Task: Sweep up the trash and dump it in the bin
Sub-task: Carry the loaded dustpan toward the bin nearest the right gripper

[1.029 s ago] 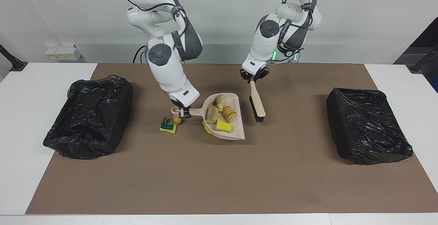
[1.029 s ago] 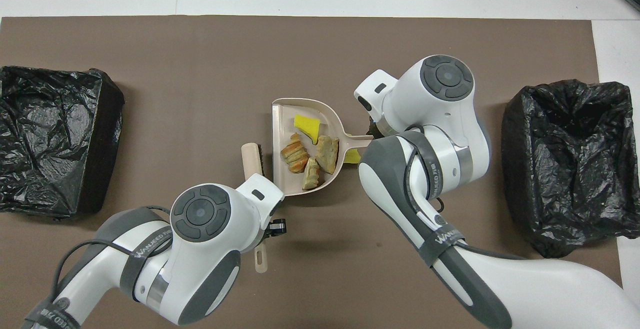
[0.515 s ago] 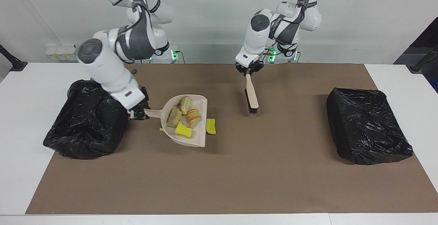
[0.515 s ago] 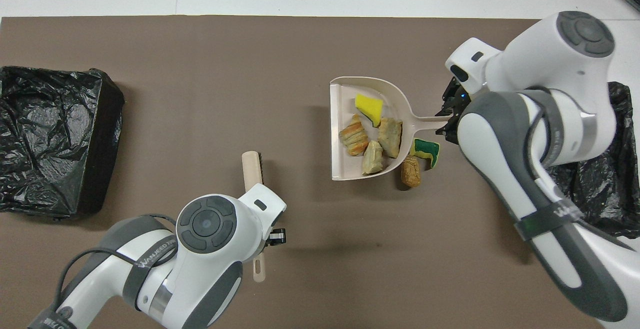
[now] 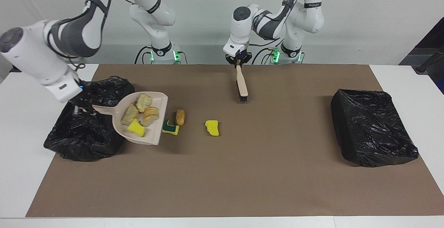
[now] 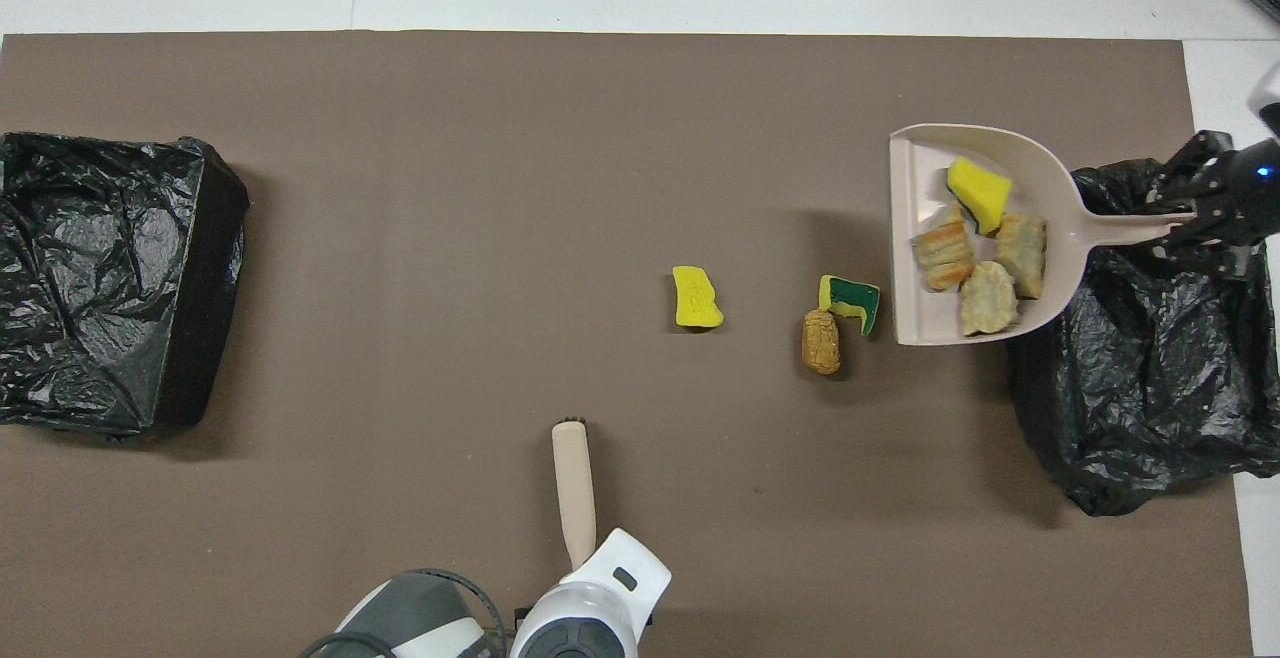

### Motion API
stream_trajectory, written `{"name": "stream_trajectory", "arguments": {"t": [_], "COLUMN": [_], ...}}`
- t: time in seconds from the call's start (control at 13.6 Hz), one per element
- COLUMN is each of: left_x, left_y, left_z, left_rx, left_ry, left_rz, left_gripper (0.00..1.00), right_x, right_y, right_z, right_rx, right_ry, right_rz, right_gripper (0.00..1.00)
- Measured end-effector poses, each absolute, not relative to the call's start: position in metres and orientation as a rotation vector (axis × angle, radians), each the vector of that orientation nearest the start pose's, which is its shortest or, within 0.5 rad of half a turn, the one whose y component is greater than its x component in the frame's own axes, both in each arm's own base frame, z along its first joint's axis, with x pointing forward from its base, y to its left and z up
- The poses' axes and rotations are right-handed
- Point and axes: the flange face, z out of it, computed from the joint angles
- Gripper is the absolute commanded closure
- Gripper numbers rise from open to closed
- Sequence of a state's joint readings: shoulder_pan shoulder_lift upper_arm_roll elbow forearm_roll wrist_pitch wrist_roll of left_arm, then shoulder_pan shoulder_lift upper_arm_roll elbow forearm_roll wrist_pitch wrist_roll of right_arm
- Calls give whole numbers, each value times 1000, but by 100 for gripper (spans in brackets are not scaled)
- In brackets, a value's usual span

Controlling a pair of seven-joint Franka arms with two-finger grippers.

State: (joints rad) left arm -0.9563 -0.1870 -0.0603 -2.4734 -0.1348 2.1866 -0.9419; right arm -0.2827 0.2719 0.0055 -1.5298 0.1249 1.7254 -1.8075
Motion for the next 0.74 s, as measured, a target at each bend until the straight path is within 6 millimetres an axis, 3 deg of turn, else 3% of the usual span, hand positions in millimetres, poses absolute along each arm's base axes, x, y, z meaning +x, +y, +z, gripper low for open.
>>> {"name": "stream_trajectory", "arguments": {"t": [0.22, 0.44, 0.66, 0.74], "left_x": [223, 223, 224, 225], "left_y": [-384, -385, -384, -383], "left_z": [350, 347, 347, 347], "left_rx": [-3108, -3105, -3106, -3107], "left_ry": [10, 20, 63, 72], "left_rz": [203, 206, 208, 209], "left_gripper": [100, 97, 62, 26], "right_x": [591, 570, 553, 551], "right_y": [-239, -290, -305, -305], "right_z": [498, 519, 551, 557], "right_rx": [-2212, -2187, -2172, -2154], "right_ry": [-2106, -2232, -2358, -2393], "right_rz": [-43, 54, 303, 387], "right_gripper": [100, 100, 100, 100]}}
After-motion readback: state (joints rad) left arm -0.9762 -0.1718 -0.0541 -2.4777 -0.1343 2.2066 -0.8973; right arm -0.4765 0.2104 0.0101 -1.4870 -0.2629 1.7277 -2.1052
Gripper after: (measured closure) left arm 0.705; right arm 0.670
